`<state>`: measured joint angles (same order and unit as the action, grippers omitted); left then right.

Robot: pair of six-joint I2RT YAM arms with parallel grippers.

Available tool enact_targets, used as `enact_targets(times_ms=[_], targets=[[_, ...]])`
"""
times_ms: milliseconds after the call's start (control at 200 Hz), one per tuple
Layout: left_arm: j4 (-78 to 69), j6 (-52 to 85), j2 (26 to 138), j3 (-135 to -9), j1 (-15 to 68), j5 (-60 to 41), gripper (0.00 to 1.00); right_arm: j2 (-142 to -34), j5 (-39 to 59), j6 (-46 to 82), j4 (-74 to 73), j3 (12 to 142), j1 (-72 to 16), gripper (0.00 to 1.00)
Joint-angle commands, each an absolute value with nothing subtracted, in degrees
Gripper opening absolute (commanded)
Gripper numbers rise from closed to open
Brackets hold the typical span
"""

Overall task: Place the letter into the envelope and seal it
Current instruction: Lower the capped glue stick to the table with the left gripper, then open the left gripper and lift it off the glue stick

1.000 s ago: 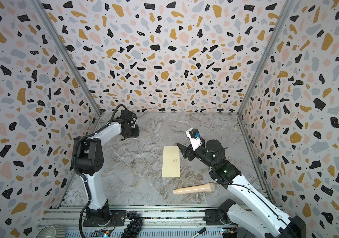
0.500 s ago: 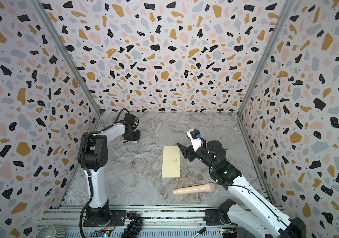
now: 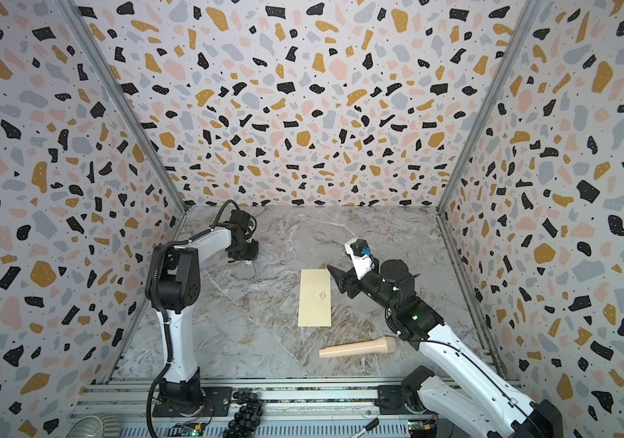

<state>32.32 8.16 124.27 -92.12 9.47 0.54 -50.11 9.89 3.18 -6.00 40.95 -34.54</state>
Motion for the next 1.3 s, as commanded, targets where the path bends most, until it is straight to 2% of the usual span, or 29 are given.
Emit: enact_targets(times_ms=[0,225,486,811,1066,1171,1216,1291], targets=[[31.7,8.8,125.9,-91.0,9.2,1.6,0.31,-49.4,10.5,3.2,-6.3,40.9,-34.2,0.70],[30.9,9.2,126.1,-90.6,9.2,1.9,0.39,-49.8,10.6,2.9,-6.0,41.0,-33.9,0.70],[30.3,9.4,125.6,-90.3,9.2,2.0,0.43,-50.1,10.7,2.8,-5.9,41.1,-33.7,0.70],[29.4,10.0,124.4,-89.8,9.2,1.9,0.56,-50.4,11.0,2.7,-5.8,41.1,-33.5,0.71],[27.9,10.4,121.2,-89.3,9.2,1.8,0.79,-50.7,11.0,2.7,-5.8,40.7,-33.3,0.72],[27.1,10.0,118.7,-89.3,9.2,0.5,0.84,-51.0,10.5,2.7,-5.9,40.5,-33.1,0.75],[26.7,10.0,117.0,-89.4,9.2,0.1,0.90,-51.0,10.3,2.7,-5.8,40.5,-33.0,0.76],[26.0,10.1,113.9,-89.4,9.2,-0.1,0.93,-50.9,9.5,2.6,-5.8,40.4,-32.6,0.77]])
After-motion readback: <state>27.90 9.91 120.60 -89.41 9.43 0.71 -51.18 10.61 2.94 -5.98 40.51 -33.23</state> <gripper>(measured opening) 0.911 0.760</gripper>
